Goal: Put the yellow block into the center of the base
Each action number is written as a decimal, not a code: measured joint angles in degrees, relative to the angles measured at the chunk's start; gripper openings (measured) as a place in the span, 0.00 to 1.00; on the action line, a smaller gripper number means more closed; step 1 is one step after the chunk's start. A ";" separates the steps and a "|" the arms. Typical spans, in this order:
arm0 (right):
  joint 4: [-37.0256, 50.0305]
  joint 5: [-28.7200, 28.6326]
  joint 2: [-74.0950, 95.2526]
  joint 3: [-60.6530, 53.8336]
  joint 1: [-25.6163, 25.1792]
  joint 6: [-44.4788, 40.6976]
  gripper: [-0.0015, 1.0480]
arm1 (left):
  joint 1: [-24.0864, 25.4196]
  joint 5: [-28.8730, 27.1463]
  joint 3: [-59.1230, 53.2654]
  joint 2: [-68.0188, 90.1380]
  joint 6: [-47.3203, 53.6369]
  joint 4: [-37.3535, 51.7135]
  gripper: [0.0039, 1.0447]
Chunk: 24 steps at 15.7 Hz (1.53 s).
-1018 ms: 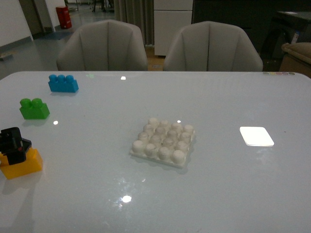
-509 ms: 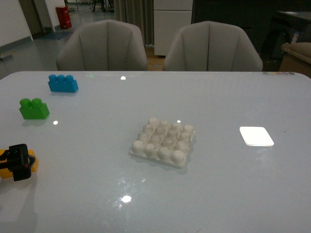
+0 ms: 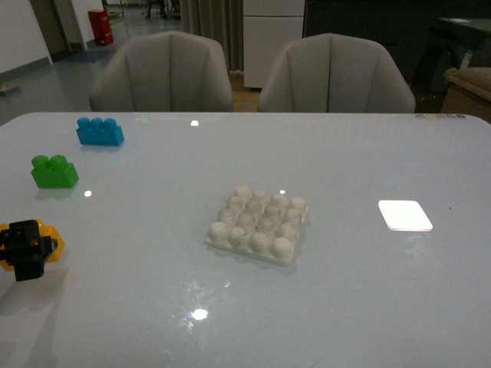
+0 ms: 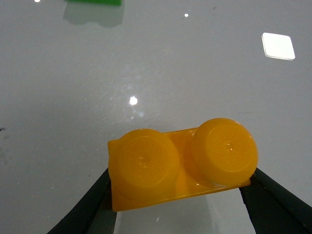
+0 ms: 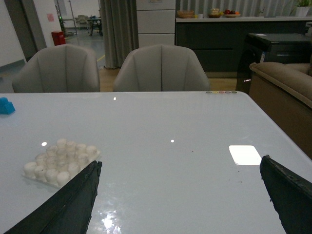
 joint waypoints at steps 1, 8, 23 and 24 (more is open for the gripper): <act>0.00 0.00 0.00 0.00 0.00 0.00 0.94 | -1.88 -0.42 -0.26 -2.49 -0.04 -0.74 0.63; -0.02 0.02 0.00 0.00 0.00 0.00 0.94 | -32.59 -9.20 9.81 -5.51 -2.40 -8.59 0.62; 0.00 0.02 0.00 0.00 0.00 0.00 0.94 | -33.88 -7.76 33.05 14.03 0.04 -21.70 0.62; 0.00 0.02 0.00 0.00 0.00 0.00 0.94 | -33.31 -6.95 33.07 14.03 0.02 -21.90 0.62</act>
